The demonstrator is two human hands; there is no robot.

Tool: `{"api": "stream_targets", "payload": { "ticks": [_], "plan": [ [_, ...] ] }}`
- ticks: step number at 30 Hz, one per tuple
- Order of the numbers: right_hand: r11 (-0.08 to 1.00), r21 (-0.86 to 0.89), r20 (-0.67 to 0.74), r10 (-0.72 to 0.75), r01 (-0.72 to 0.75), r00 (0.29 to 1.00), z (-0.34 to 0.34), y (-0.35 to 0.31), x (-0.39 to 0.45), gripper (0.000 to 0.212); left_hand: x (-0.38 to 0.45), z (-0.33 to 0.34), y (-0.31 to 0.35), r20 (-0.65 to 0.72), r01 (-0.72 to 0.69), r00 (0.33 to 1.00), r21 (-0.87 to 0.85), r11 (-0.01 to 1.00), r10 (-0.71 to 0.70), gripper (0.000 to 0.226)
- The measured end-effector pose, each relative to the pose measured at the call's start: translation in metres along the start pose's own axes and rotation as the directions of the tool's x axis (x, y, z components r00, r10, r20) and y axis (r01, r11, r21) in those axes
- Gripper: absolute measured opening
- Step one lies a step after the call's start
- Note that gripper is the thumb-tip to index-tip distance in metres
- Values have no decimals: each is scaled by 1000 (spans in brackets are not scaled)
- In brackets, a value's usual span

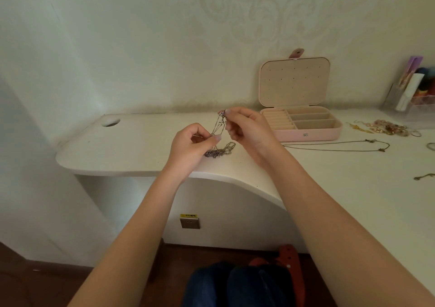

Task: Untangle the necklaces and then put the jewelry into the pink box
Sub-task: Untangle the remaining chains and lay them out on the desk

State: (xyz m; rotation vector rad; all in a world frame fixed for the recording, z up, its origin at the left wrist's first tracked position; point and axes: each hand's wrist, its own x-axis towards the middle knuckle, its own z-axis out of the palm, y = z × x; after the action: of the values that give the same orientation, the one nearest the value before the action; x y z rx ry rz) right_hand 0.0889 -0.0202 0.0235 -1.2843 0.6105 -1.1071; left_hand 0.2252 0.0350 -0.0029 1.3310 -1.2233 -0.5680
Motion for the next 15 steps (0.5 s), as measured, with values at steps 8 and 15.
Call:
{"api": "stream_targets", "payload": {
  "ticks": [8,15],
  "plan": [
    [954,283,1,108,-103,994,-3,-9,-1,21,2,0,-1,-30,35,999,-48,998,-36,21],
    [909,391,-20,167,-146,986,-7,-7,3,29,2,3,0,-41,37,998,-91,995,-41,22]
  ]
}}
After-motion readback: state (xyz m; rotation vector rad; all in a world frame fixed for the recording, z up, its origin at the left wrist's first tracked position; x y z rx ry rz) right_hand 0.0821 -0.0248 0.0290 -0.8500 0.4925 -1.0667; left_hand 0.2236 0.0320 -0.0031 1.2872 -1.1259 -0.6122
